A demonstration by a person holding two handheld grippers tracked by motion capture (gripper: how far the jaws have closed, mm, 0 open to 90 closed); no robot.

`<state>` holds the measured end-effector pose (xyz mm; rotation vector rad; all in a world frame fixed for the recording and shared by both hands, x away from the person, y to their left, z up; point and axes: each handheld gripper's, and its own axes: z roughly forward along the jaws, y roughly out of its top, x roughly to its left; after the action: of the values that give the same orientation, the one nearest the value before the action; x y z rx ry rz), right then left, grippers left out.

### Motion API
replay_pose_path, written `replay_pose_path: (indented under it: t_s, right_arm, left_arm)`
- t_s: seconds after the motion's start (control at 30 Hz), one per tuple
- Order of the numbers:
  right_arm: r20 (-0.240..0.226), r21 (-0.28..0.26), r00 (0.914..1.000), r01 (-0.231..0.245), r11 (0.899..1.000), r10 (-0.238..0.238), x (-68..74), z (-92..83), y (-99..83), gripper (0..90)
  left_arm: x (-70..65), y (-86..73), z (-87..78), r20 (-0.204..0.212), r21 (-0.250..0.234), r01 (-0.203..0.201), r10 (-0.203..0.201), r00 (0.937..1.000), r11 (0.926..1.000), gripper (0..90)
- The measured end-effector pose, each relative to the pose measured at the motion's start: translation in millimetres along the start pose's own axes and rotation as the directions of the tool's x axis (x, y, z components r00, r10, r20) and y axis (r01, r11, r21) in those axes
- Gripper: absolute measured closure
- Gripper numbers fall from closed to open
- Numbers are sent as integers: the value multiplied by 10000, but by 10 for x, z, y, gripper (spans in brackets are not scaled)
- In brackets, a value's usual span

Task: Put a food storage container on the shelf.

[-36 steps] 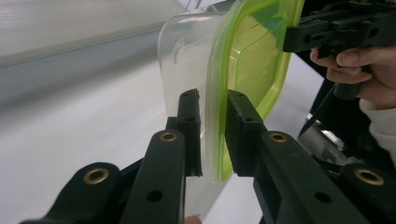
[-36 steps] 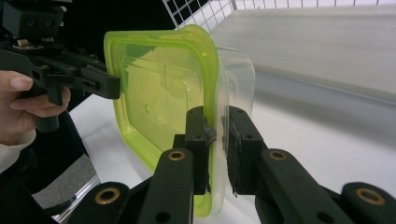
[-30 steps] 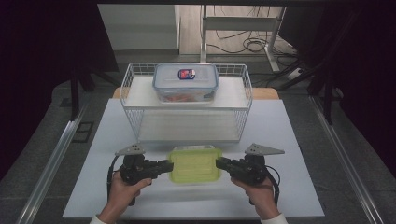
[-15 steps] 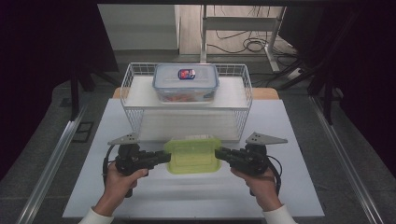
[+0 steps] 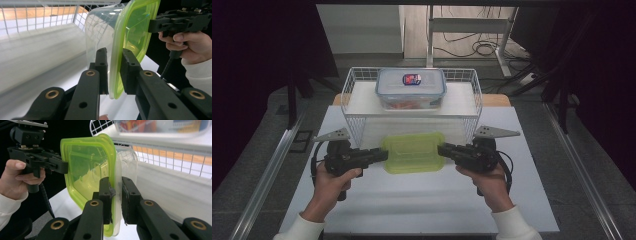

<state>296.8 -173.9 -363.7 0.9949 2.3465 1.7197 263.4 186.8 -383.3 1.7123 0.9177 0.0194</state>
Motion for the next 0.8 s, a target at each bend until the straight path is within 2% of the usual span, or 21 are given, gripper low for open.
replay_pose_path:
  t_s: [0.47,0.8]
  right_arm:
    - [121,-310,9997,216,9993,-212,-80,-11,384,793]
    - [78,-441,9994,330,9985,-327,-134,17,682,793]
  left_arm:
    - [1,460,-8,-321,-47,-409,407,9987,9992,786]
    - [75,759,-59,-191,-226,-540,536,9984,9983,785]
